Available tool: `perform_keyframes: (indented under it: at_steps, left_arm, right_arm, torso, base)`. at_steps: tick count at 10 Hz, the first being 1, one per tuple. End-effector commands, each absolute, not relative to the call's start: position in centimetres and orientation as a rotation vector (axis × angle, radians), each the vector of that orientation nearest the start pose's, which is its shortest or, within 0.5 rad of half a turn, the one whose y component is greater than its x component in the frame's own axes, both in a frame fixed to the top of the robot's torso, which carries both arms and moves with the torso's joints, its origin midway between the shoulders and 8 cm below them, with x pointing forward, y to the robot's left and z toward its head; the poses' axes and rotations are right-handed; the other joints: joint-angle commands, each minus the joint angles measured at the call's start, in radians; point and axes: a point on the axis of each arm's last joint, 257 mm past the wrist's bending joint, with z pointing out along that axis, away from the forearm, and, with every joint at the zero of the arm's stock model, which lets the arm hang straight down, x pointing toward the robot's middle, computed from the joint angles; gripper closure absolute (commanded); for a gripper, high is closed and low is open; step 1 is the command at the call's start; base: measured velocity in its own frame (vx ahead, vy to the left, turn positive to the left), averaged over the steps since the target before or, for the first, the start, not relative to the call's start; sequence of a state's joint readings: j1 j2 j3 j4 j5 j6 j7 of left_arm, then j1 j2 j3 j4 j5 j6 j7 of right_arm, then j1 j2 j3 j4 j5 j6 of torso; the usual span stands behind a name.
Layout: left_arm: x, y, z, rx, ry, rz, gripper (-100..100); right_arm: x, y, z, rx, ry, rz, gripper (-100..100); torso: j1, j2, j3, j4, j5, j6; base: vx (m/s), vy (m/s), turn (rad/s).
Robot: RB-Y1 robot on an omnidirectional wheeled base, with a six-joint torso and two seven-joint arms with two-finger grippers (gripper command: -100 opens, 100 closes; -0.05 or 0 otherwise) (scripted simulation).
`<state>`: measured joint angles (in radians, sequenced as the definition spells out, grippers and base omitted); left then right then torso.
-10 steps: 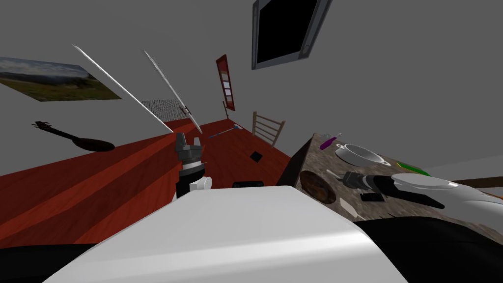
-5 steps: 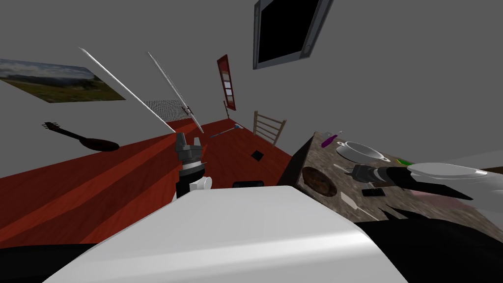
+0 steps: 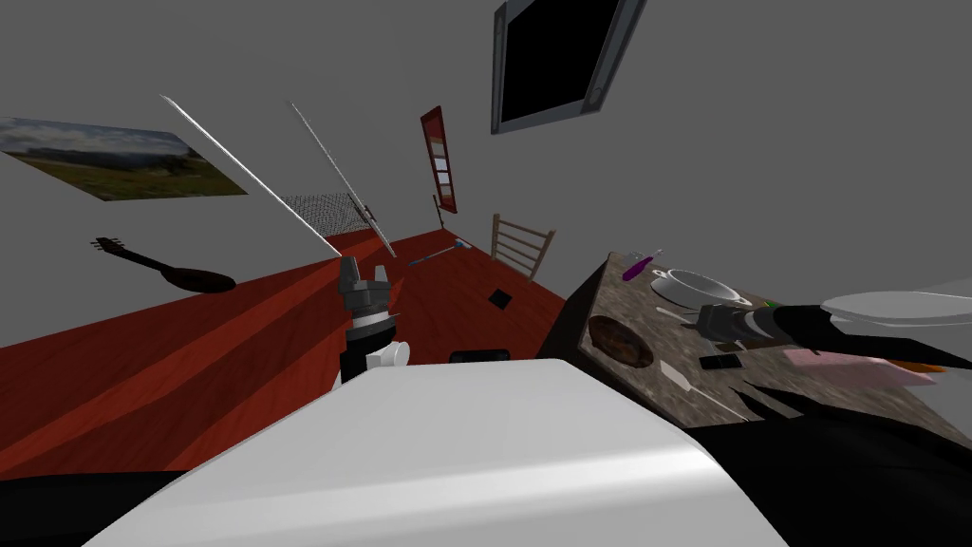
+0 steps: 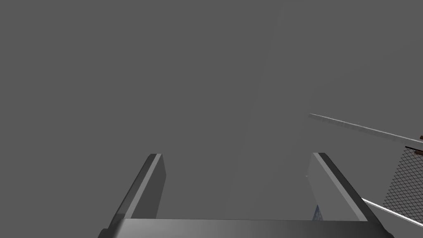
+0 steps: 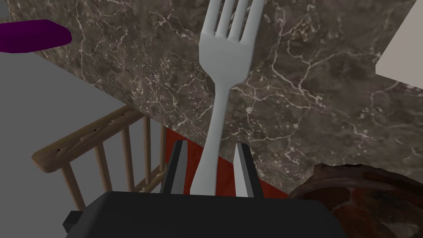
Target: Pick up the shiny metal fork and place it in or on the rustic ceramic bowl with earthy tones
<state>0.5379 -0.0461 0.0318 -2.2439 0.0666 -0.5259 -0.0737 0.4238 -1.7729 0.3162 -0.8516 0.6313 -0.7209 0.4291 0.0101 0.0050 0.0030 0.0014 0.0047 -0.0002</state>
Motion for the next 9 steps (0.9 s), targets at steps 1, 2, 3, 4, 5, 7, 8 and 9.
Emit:
perform_keyframes:
  at_steps: [1, 2, 3, 4, 5, 7, 8, 9]
  left_arm:
    - [33.8, 30.8, 0.1, -0.736, 0.578, -1.214, 0]
    - [33.8, 30.8, 0.1, -0.736, 0.578, -1.214, 0]
    - [33.8, 30.8, 0.1, -0.736, 0.578, -1.214, 0]
    - [33.8, 30.8, 0.1, -0.736, 0.578, -1.214, 0]
    - [33.8, 30.8, 0.1, -0.736, 0.578, -1.214, 0]
    - [33.8, 30.8, 0.1, -0.736, 0.578, -1.214, 0]
    - [33.8, 30.8, 0.1, -0.736, 0.578, -1.214, 0]
    - [33.8, 30.8, 0.1, -0.736, 0.579, -1.214, 0]
  right_arm:
    - [23.1, -79.7, -16.3, -1.185, 2.545, -0.693, 100]
    - [24.0, -79.9, -14.0, -1.231, 2.529, -0.722, 100]
    - [24.0, -79.9, -14.0, -1.231, 2.529, -0.722, 100]
    - [24.7, -79.9, -12.1, -1.271, 2.514, -0.744, 100]
    - [25.1, -79.9, -11.3, -1.288, 2.507, -0.752, 100]
    - [25.4, -79.8, -10.6, -1.302, 2.501, -0.758, 100]
    - [26.0, -79.6, -9.5, -1.320, 2.492, -0.764, 100]
    - [26.8, -78.7, -9.1, -1.311, 2.487, -0.740, 100]
  torso:
    - [0.000, 0.000, 0.000, 0.000, 0.000, 0.000]
    - [-0.002, -0.001, -0.001, 0.000, -0.001, 0.000]
    - [-0.001, -0.002, -0.001, 0.000, 0.000, -0.001]
    - [-0.002, -0.002, -0.001, 0.000, -0.001, 0.000]
    - [-0.001, -0.001, -0.001, 0.000, 0.000, 0.000]
    - [-0.002, -0.002, -0.001, -0.001, -0.001, 0.000]
    - [-0.004, -0.003, -0.002, -0.001, -0.001, 0.000]
    - [-0.004, -0.003, -0.002, -0.001, -0.001, 0.000]
  base:
    - [-0.039, 0.059, -0.009]
    - [-0.044, 0.079, -0.019]
    - [-0.046, 0.076, -0.004]
    - [-0.049, 0.085, -0.024]
    - [-0.048, 0.088, -0.029]
    - [-0.029, 0.039, -0.012]
    - [-0.024, 0.044, -0.035]
    - [-0.031, 0.078, -0.116]
